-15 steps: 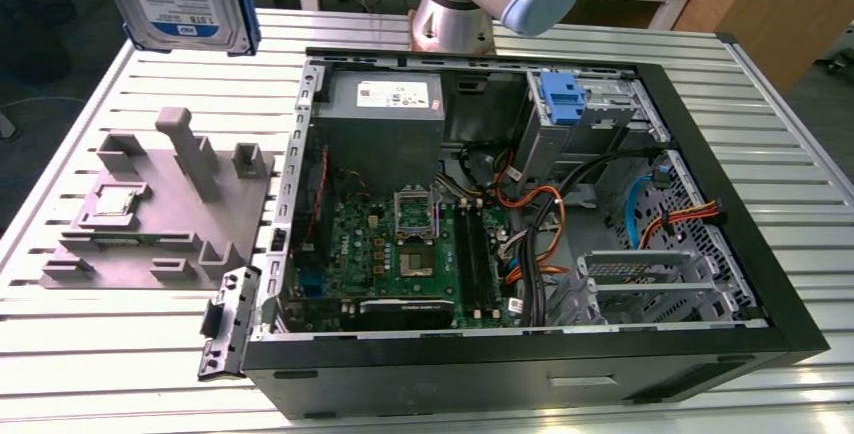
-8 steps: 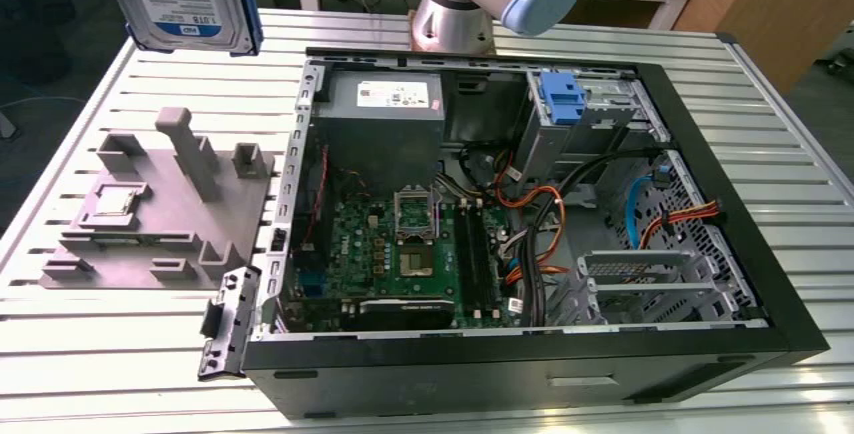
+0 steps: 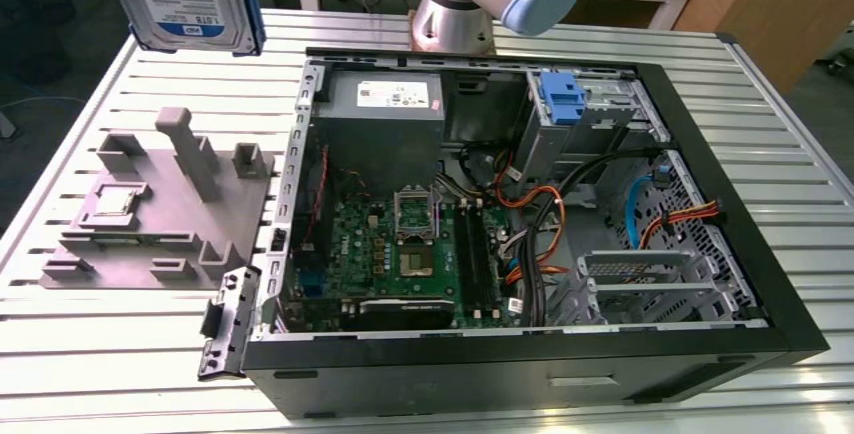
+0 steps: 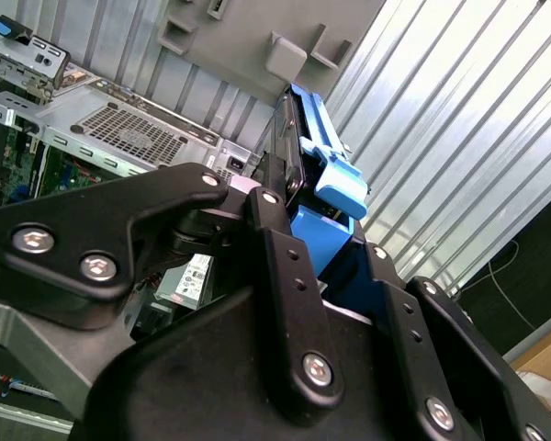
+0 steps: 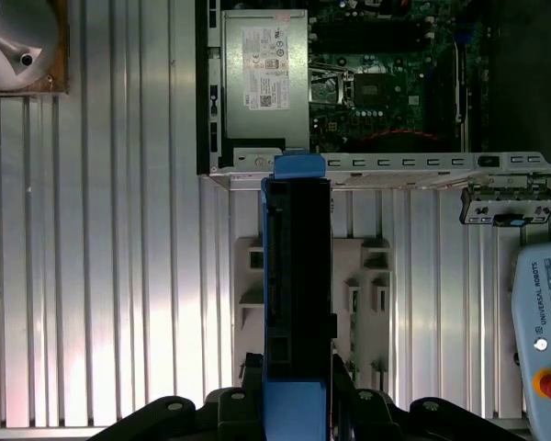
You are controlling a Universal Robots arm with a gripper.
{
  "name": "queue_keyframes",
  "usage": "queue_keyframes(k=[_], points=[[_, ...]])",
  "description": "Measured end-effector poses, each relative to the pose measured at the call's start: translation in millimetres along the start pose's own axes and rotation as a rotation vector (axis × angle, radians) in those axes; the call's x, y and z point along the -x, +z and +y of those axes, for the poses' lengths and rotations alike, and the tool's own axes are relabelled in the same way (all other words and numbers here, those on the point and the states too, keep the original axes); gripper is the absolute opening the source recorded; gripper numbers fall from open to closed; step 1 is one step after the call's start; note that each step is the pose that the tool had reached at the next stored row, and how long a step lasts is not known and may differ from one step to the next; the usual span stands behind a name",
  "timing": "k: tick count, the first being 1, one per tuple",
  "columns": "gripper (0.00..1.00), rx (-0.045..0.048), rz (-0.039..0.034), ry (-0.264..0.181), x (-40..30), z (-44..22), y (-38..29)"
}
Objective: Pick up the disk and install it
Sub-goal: 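Pick up the disk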
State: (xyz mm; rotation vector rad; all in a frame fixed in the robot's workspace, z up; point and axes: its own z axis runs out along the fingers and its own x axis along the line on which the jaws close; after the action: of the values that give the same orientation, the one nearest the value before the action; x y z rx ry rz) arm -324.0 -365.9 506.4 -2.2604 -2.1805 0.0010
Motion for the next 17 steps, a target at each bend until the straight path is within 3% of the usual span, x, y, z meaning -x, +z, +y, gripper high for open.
queue_keyframes(k=[17], points=[[0.37, -0.0001, 0.0, 0.0, -0.2, 4.9, 0.0]])
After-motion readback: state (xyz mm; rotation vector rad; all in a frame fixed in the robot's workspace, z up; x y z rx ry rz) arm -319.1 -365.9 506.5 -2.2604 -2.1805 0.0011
